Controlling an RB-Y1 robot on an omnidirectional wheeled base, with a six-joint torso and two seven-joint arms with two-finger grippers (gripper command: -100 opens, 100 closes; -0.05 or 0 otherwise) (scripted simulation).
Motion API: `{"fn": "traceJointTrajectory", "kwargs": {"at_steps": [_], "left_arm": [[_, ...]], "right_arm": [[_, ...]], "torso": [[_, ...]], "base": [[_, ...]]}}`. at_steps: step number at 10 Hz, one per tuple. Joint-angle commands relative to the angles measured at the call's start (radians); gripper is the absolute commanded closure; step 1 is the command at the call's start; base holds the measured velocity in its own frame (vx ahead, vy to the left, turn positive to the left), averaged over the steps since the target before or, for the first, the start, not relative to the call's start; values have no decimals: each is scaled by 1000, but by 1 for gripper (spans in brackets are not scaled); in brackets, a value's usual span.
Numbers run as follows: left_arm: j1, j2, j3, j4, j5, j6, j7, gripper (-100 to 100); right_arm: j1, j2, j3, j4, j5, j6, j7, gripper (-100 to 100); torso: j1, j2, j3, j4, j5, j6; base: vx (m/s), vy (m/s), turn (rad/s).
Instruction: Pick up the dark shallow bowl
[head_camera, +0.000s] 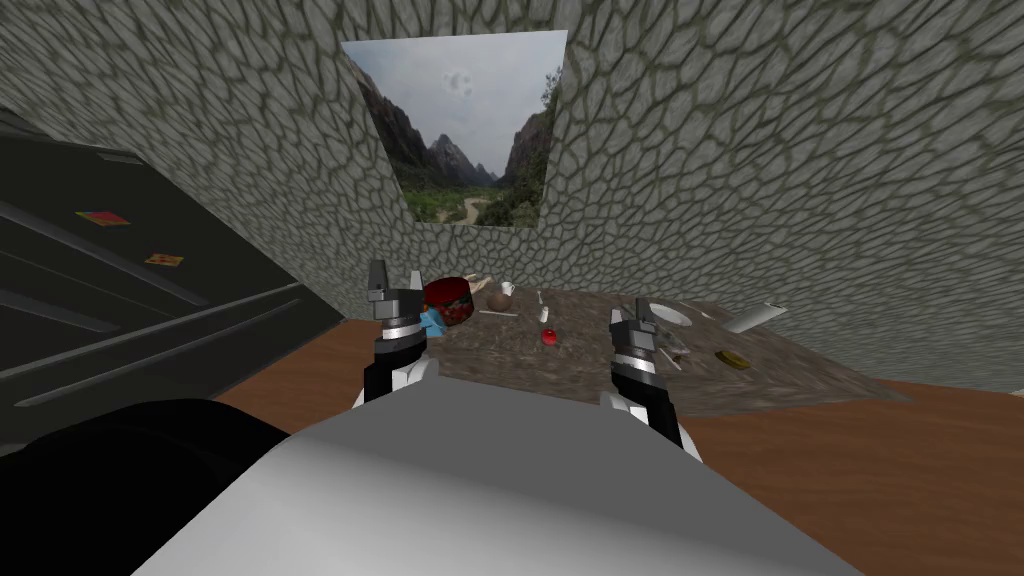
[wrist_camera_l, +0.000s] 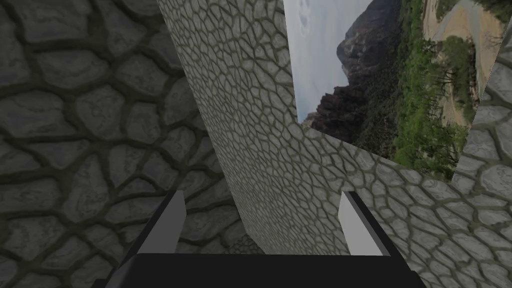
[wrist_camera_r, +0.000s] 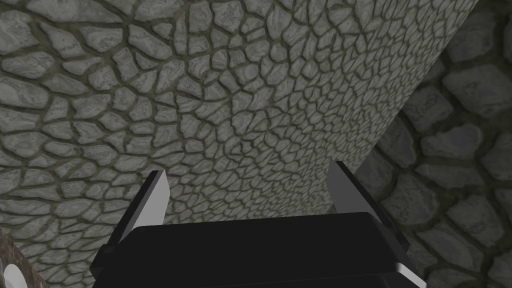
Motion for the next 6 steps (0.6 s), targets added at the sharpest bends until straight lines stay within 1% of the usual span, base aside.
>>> {"fn": "traceJointTrajectory", "kwargs": {"at_steps": [1, 3, 5, 6], "left_arm": [[-10, 30, 3, 11, -4, 12, -4, -100], [-34, 77, 11, 38, -13, 39, -12, -100], [-69, 124, 24, 78, -26, 82, -22, -100], [-91, 146, 31, 103, -34, 108, -28, -100]], "right_arm": [[0, 0, 0, 0, 0, 0, 0, 0], [0, 0, 0, 0, 0, 0, 0, 0], [0, 0, 0, 0, 0, 0, 0, 0], [0, 0, 0, 0, 0, 0, 0, 0]], "torso": [[0, 0, 0, 0, 0, 0], [-3, 3, 1, 1, -1, 0], [-7, 3, 2, 1, -1, 0], [-8, 2, 1, 1, -2, 0]], "base": [[-26, -24, -13], [-50, -77, -27], [-39, -115, -41], [-47, -152, -55]]}}
